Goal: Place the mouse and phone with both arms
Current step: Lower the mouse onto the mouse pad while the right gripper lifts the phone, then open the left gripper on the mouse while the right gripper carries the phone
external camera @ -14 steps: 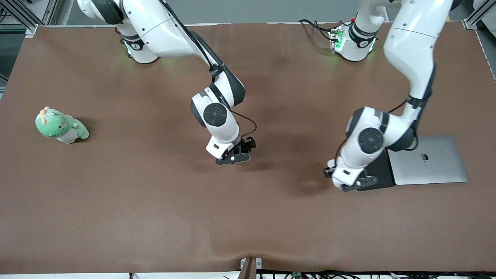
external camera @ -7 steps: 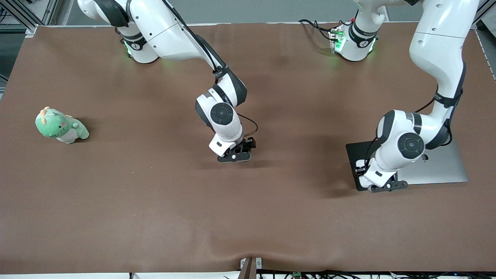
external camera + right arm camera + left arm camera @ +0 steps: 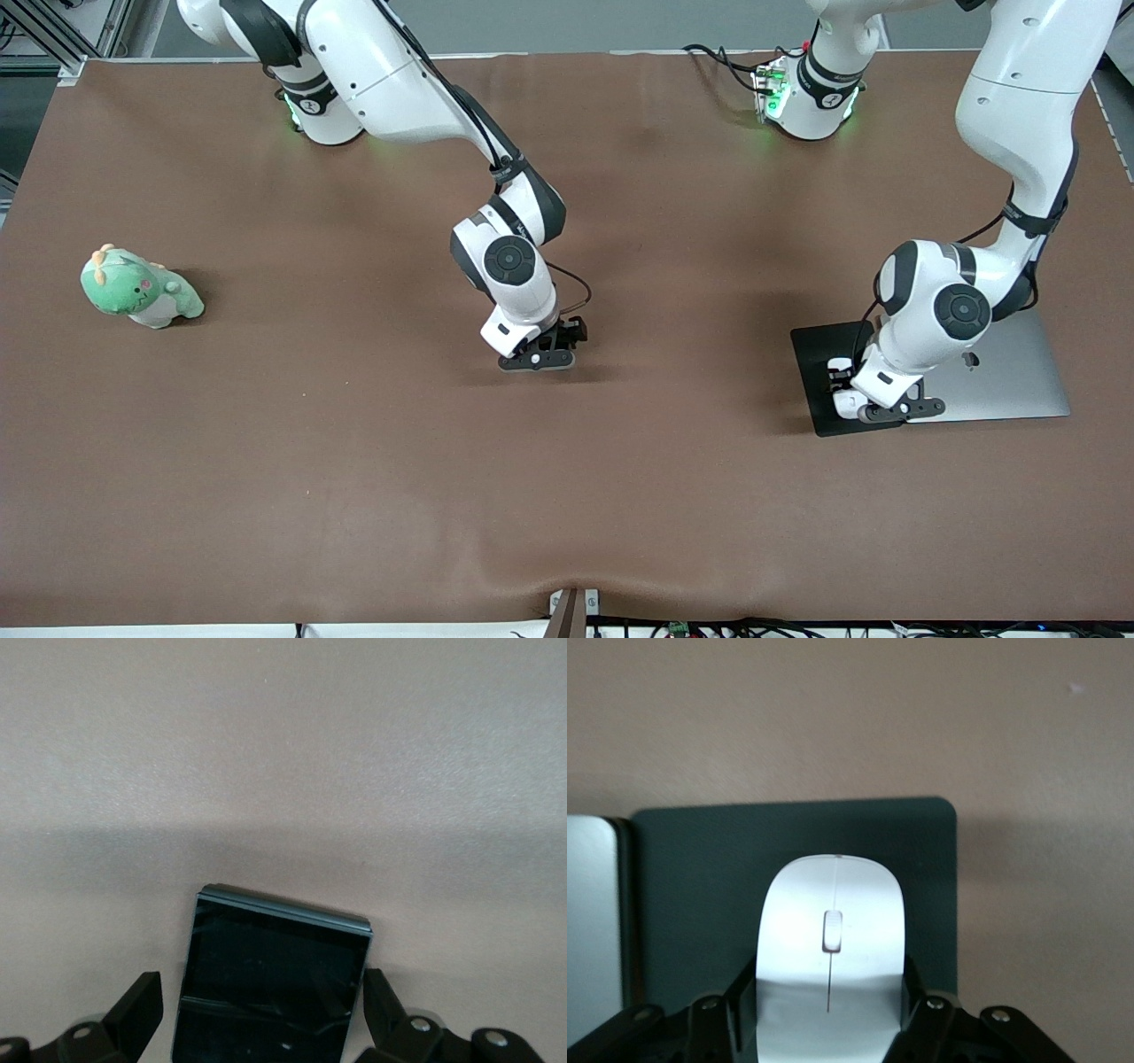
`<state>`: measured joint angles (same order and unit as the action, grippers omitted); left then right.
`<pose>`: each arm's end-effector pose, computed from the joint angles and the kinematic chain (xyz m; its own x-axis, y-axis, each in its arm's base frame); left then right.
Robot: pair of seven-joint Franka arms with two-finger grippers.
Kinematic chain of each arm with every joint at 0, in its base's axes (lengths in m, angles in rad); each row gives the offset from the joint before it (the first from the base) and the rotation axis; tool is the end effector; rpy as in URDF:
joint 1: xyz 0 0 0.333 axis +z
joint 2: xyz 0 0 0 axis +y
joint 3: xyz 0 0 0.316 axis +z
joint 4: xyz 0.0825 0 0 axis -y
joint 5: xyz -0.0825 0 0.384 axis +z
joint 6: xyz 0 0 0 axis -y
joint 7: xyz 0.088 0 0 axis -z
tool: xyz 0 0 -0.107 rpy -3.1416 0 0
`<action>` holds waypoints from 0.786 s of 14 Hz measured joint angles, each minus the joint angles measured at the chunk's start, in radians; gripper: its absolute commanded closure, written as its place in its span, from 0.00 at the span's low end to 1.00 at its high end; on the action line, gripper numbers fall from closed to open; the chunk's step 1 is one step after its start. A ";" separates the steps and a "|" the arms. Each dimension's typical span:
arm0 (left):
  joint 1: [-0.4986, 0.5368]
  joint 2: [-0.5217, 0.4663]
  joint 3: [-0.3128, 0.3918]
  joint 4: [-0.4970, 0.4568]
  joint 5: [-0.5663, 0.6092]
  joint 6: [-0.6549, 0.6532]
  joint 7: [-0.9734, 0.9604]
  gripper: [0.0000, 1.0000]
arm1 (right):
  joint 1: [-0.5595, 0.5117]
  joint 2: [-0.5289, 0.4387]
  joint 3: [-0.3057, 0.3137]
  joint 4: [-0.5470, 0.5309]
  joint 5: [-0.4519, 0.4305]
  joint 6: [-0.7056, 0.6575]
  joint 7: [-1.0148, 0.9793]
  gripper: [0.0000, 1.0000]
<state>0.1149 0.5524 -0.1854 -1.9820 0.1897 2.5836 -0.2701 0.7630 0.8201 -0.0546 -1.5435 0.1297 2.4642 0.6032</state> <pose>0.6156 -0.0437 0.1934 0.9953 0.0715 0.0646 0.0714 -0.9974 0.0041 0.5384 0.4690 0.1756 0.9982 0.0249 0.0537 0.0302 -0.9946 -0.0992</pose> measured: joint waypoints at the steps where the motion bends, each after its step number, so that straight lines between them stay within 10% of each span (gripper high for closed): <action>1: -0.001 0.000 -0.002 -0.004 0.000 0.002 0.000 0.44 | 0.000 0.002 0.000 0.000 0.000 0.002 0.002 0.00; 6: -0.001 0.006 -0.003 -0.017 0.000 0.003 0.000 0.37 | 0.002 0.004 0.000 0.000 -0.001 0.002 0.003 0.00; 7: 0.000 0.008 -0.003 -0.018 0.000 0.004 0.001 0.34 | 0.003 0.005 0.000 0.000 -0.003 0.002 0.003 0.17; 9: 0.002 0.012 -0.003 -0.019 0.000 0.007 0.006 0.15 | 0.009 0.005 -0.001 -0.001 -0.040 0.000 0.003 0.88; 11: 0.003 0.013 -0.003 -0.018 0.000 0.009 0.007 0.00 | 0.013 0.000 -0.002 0.000 -0.076 -0.008 0.010 1.00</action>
<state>0.1178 0.5656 -0.1884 -2.0004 0.1897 2.5930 -0.2630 0.7755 0.8198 -0.0561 -1.5440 0.0534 2.4564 0.6129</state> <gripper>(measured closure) 0.304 0.167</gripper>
